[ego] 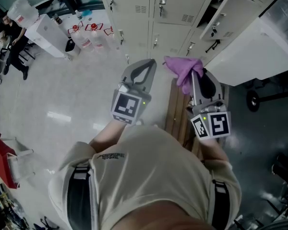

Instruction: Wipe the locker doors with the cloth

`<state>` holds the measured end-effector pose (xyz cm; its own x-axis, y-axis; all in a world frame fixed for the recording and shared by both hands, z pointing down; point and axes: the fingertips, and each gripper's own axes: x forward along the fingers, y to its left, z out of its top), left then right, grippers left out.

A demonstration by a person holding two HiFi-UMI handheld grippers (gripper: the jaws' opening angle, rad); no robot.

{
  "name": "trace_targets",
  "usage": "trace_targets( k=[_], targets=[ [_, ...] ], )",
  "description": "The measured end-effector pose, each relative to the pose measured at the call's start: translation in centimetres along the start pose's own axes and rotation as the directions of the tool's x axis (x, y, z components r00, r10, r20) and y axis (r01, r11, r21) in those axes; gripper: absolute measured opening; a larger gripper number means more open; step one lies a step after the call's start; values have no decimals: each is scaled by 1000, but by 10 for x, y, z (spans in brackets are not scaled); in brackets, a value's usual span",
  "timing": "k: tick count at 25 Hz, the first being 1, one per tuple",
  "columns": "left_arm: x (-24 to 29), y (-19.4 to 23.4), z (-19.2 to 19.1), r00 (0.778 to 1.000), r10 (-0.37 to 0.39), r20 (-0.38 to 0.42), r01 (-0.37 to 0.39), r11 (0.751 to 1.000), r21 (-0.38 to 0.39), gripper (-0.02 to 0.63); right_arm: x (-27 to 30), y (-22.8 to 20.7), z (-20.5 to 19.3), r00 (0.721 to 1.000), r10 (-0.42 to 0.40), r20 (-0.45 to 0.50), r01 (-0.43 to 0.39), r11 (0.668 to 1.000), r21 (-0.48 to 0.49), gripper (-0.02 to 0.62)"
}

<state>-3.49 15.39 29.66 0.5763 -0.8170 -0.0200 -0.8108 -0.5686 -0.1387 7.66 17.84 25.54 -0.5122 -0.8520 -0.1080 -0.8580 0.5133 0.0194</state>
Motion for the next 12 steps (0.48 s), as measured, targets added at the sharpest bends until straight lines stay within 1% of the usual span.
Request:
trace_targets(
  k=[7,12],
  targets=[
    [7,-8,-5,999,26,-28,-26,1000,-7,0,-2,-17,-5,1000,12,3,-12,1000,9,46],
    [12,-11,-7,998,50,-26,-50,999,4,0,-2,-29,-7,1000,22,8,-22,1000,4,46]
  ],
)
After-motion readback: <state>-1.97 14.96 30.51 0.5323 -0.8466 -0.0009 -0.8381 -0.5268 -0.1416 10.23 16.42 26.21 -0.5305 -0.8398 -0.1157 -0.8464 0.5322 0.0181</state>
